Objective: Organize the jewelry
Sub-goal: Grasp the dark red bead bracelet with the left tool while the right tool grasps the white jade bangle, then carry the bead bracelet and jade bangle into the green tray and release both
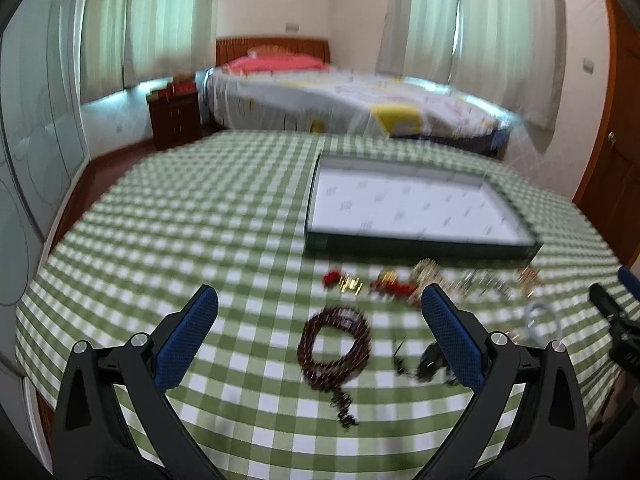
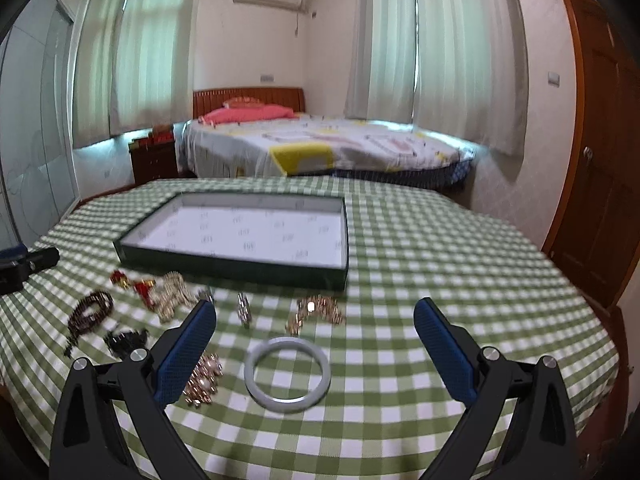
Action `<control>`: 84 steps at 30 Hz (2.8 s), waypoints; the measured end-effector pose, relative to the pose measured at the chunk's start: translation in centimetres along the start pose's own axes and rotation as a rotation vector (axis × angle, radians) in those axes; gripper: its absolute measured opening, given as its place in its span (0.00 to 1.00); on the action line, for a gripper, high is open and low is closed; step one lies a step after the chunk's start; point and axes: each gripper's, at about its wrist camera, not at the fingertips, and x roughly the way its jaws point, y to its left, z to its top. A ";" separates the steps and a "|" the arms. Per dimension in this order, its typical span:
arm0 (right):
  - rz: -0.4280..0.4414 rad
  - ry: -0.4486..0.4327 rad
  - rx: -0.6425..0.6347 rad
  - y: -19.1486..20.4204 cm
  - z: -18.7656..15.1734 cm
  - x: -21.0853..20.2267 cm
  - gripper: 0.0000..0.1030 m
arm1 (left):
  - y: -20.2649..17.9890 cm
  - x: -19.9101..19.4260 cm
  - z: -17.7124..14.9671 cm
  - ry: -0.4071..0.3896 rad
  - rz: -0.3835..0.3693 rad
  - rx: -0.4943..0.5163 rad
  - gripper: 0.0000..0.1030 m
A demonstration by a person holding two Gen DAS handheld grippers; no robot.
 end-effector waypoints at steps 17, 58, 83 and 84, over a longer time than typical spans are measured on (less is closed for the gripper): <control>0.027 0.133 0.008 0.1 -2.6 4.1 0.94 | 0.3 7.2 -3.0 0.189 0.013 0.017 0.94; 0.075 0.254 -0.008 0.9 -4.1 6.1 0.67 | -0.3 6.0 -3.6 0.126 -0.029 0.061 0.23; 0.095 0.164 0.035 0.4 -1.4 4.0 0.67 | -0.8 3.1 -0.4 0.037 -0.095 0.039 0.15; 0.096 0.152 0.036 0.4 -0.9 3.9 0.67 | -1.0 3.0 0.2 0.026 -0.100 0.038 0.15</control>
